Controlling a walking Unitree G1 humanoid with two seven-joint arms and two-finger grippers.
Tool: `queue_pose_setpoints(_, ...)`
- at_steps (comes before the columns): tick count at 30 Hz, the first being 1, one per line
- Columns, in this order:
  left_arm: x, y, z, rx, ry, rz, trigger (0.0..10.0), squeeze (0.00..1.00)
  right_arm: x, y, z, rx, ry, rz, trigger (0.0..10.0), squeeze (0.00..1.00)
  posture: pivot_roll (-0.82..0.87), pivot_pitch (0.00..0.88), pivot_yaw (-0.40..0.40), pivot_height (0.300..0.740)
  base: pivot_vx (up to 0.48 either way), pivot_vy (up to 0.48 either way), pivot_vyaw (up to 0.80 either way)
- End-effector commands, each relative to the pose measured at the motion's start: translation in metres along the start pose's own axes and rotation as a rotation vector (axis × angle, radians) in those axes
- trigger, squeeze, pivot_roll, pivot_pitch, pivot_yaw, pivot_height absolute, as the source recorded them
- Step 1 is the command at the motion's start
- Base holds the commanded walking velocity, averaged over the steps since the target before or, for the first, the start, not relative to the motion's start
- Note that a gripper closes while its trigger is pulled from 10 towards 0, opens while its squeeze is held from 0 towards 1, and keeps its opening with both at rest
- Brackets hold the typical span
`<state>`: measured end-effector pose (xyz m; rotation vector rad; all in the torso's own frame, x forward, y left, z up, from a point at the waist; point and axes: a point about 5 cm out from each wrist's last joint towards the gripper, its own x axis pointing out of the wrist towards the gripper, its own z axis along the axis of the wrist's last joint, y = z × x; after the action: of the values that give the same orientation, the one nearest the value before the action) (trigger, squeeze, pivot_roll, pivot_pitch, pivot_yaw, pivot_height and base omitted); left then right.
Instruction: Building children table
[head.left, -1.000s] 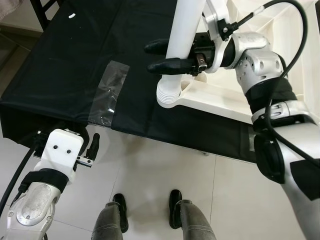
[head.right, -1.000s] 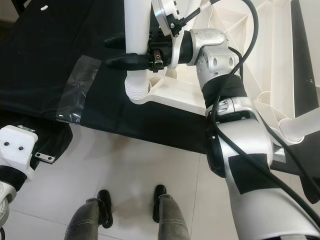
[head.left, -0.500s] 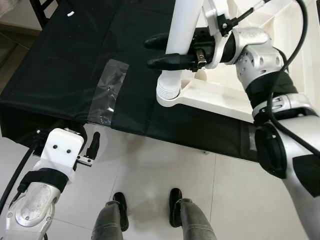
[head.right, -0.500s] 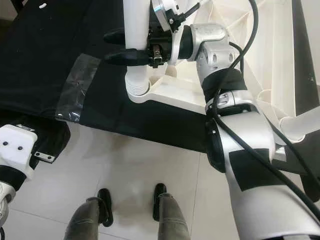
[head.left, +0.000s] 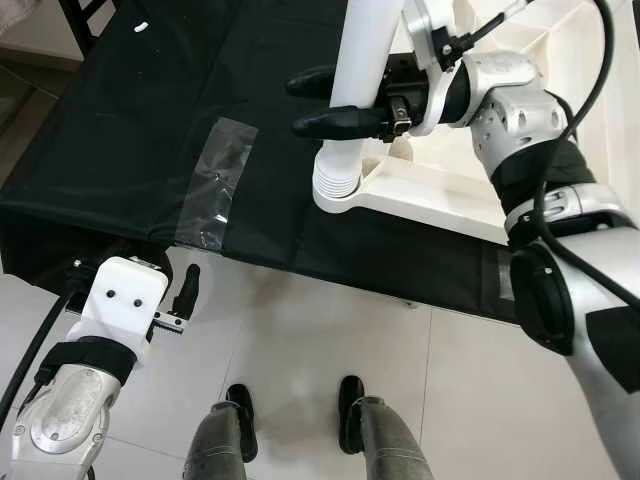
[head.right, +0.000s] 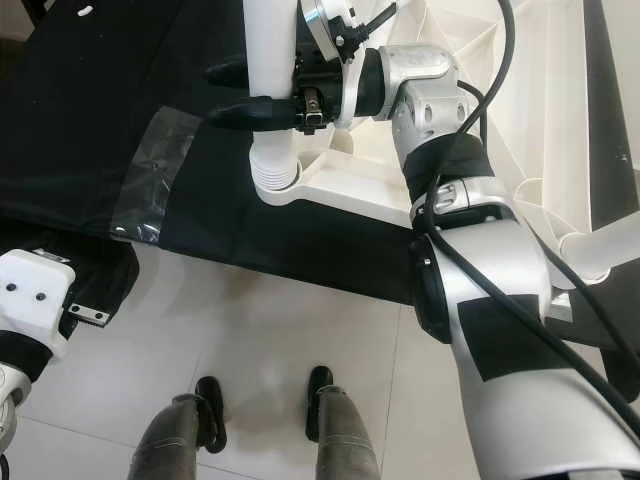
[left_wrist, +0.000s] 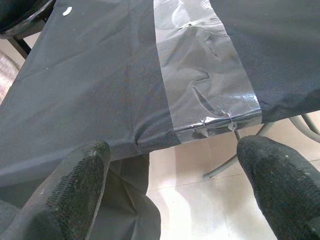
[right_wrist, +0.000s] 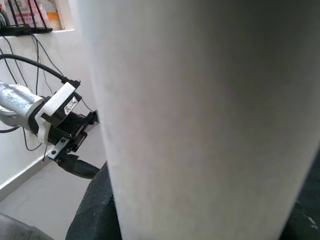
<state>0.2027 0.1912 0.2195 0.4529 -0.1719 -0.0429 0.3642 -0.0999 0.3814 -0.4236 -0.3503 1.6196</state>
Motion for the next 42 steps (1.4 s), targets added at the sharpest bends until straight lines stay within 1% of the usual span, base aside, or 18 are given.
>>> queue_pose_setpoints(1,-0.004,-0.002,-0.004,0.004,0.026,-0.009,10.0,0.00,-0.008,0.005,-0.021,0.074,0.093,0.003,10.0,0.00,0.00,0.529,-0.054,0.740,0.000,0.000,0.00)
queue_pose_setpoints(9,-0.003,-0.002,-0.003,0.006,0.026,-0.010,10.0,0.00,-0.014,0.005,-0.021,0.075,0.101,-0.012,10.0,0.00,0.00,0.531,-0.050,0.740,0.000,0.000,0.00)
queue_pose_setpoints(17,-0.003,-0.002,-0.003,0.008,0.025,-0.012,10.0,0.00,-0.016,0.005,-0.021,0.076,0.103,-0.018,10.0,0.00,0.00,0.532,-0.047,0.740,0.000,0.000,0.00)
queue_pose_setpoints(22,-0.002,-0.002,-0.003,0.009,0.025,-0.013,10.0,0.00,-0.014,0.006,-0.023,0.083,0.100,-0.011,10.0,0.00,0.00,0.532,-0.047,0.740,0.000,0.000,0.00)
queue_pose_setpoints(23,-0.002,-0.002,-0.003,0.010,0.025,-0.013,10.0,0.00,-0.009,0.007,-0.025,0.091,0.092,0.007,10.0,0.00,0.00,0.531,-0.047,0.740,0.000,0.000,0.00)
queue_pose_setpoints(28,-0.001,-0.002,-0.003,0.010,0.025,-0.013,10.0,0.00,-0.002,0.011,-0.030,0.115,0.072,0.038,10.0,0.00,0.00,0.532,-0.049,0.740,0.000,0.000,0.00)
queue_pose_setpoints(34,-0.001,-0.002,-0.003,0.011,0.025,-0.012,10.0,0.00,-0.001,0.015,-0.036,0.145,0.057,0.054,10.0,0.00,0.00,0.532,-0.050,0.740,0.000,0.000,0.00)
queue_pose_setpoints(38,-0.001,-0.002,-0.003,0.011,0.025,-0.011,10.0,0.00,-0.001,0.022,-0.041,0.166,0.070,0.086,10.0,0.00,0.00,0.532,-0.049,0.740,0.000,0.000,0.00)
queue_pose_setpoints(41,-0.001,-0.002,-0.003,0.012,0.025,-0.011,10.0,0.00,-0.001,0.023,-0.041,0.169,0.073,0.095,10.0,0.00,0.00,0.532,-0.049,0.740,0.000,0.000,0.00)
queue_pose_setpoints(42,-0.001,-0.002,-0.003,0.012,0.025,-0.011,10.0,0.00,-0.001,0.023,-0.042,0.163,0.089,0.102,10.0,0.00,0.00,0.531,-0.048,0.740,0.000,0.000,0.00)
